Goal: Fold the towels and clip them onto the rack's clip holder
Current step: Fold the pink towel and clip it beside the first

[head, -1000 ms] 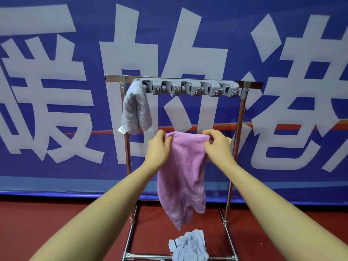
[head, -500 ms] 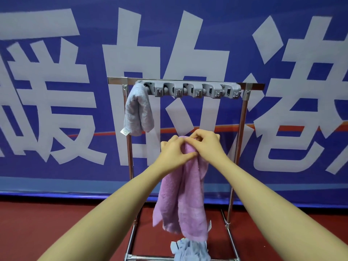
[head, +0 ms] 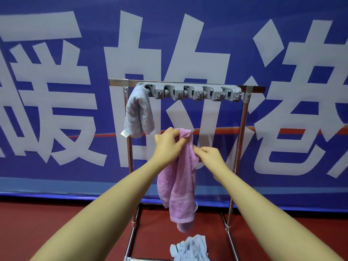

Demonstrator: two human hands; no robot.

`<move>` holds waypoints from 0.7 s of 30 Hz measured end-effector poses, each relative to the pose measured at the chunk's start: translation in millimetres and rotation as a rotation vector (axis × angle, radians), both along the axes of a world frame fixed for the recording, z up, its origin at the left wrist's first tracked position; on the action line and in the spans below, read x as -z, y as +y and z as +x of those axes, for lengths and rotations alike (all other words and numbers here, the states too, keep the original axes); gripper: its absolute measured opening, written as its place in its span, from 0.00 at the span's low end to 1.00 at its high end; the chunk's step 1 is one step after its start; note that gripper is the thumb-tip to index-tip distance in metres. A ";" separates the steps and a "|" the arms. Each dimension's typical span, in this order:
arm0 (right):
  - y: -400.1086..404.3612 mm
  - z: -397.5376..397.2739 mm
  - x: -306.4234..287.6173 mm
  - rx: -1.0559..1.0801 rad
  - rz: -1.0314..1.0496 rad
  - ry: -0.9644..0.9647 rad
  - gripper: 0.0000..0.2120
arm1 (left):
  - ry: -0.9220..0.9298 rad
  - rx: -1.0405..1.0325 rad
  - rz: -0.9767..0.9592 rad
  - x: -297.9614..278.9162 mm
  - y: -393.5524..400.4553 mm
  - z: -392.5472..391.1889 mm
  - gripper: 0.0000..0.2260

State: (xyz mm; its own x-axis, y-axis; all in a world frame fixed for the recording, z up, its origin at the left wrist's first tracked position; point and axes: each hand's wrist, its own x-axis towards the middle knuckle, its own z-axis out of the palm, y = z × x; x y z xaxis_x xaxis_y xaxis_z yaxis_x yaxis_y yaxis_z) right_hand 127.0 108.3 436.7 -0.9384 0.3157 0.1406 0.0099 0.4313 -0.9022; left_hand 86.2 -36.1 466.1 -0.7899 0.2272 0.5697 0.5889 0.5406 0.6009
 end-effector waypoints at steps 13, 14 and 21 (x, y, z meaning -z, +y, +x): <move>-11.3 -9.1 -12.8 0.074 -0.026 0.347 0.13 | 0.044 0.040 -0.167 10.9 -32.8 -13.8 0.13; -11.4 -9.8 -12.1 0.043 0.008 0.315 0.13 | 0.063 0.071 -0.167 9.0 -33.3 -12.5 0.13; -26.9 -15.9 -13.0 -0.143 0.229 0.119 0.04 | 0.067 0.260 -0.187 -3.9 -28.8 -4.9 0.10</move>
